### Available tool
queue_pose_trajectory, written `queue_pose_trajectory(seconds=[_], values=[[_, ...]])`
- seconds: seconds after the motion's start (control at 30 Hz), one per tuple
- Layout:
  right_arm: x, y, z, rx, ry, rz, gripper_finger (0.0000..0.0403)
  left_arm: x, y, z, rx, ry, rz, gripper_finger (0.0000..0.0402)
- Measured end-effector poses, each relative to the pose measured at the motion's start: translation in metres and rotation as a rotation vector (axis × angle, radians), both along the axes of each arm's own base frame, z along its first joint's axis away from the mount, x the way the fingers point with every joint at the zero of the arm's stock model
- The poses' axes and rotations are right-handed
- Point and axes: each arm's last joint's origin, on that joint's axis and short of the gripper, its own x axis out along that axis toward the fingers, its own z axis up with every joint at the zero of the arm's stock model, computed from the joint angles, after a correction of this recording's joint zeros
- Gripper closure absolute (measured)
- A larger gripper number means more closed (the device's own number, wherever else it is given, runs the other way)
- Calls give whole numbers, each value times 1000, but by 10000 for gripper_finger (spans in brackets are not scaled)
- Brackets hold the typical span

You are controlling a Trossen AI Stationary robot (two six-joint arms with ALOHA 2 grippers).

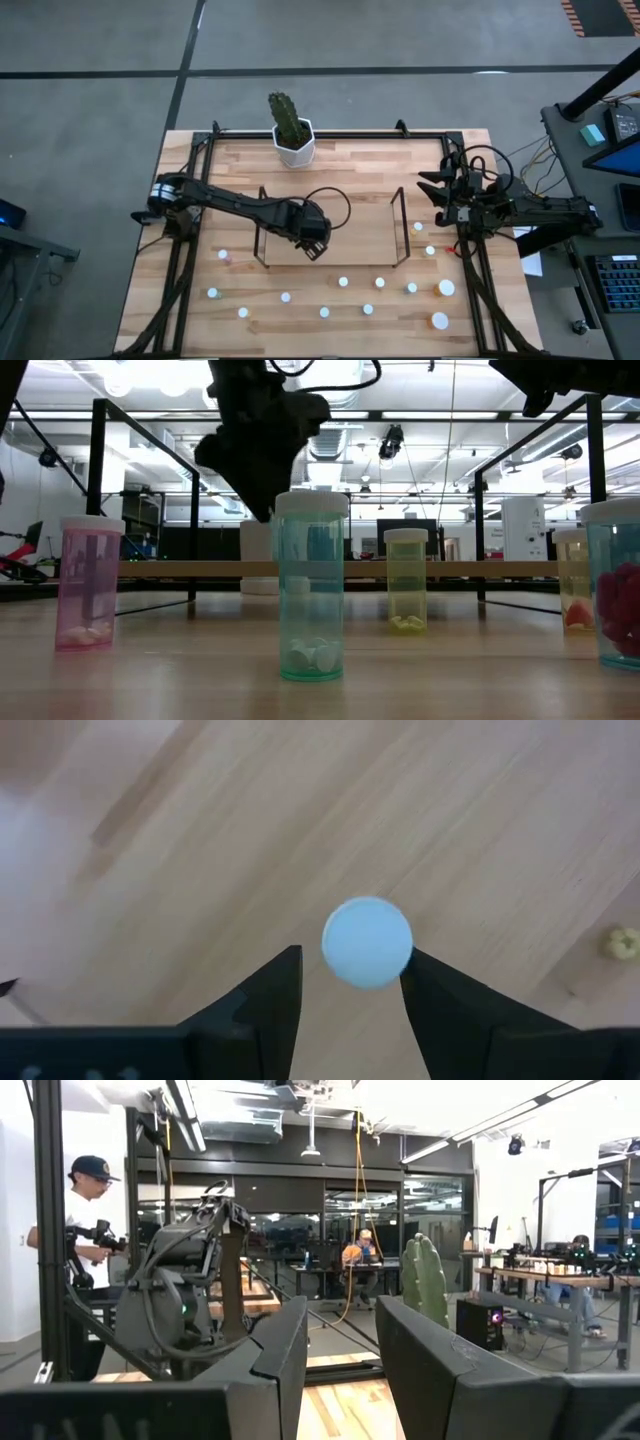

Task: Pick and place medicine bottles onto shelf by color
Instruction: Put the green pill bottle on the shelf, then put the yellow pill bottle on the shelf

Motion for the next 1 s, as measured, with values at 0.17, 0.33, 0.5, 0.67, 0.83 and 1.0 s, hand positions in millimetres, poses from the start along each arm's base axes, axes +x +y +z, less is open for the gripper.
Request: queue_pose_trajectory(seconds=[0.17,0.33,0.5,0.67,0.83,1.0], values=[[-1,0,10,5,-27,4,291,-10,2,17,1,-23,-16,249],[4,3,16,18,23,39,291,-21,3,35,-3,-74,-25,249],[29,9,15,-22,149,74,291,-30,3,57,30,-123,-143,249],[53,22,21,-99,235,128,291,-48,-8,87,122,-209,-437,249],[68,41,38,-157,260,133,292,-80,-20,128,242,-419,-690,249],[85,66,63,-181,347,119,302,-117,-33,148,351,-659,-861,249]])
